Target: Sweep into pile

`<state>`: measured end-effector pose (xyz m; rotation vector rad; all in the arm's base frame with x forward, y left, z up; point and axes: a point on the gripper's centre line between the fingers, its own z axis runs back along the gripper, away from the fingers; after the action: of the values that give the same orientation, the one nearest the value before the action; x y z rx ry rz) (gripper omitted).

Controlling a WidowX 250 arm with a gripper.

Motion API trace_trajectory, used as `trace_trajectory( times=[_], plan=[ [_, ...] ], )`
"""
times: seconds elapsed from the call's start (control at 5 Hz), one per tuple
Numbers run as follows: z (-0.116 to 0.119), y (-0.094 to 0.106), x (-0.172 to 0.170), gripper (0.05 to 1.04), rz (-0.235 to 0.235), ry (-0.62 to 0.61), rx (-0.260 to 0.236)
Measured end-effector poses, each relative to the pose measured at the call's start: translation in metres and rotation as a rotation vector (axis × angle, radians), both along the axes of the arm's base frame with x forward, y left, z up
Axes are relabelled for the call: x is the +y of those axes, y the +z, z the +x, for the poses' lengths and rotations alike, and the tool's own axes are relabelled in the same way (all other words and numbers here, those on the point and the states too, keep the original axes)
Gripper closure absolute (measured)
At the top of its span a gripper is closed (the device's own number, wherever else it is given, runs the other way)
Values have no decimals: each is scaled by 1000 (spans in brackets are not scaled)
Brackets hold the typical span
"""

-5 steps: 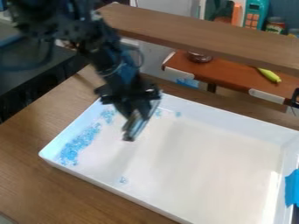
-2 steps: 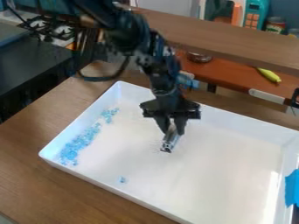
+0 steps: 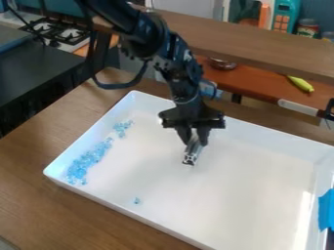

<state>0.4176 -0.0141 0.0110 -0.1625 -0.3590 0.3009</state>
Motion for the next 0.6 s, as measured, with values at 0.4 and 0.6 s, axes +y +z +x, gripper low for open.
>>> trace_trajectory(
  times=[0.4, 0.6],
  plan=[
    [0, 0, 35, 730, 8, 55, -5],
    [-3, -8, 53, 730, 14, 90, 11]
  ],
)
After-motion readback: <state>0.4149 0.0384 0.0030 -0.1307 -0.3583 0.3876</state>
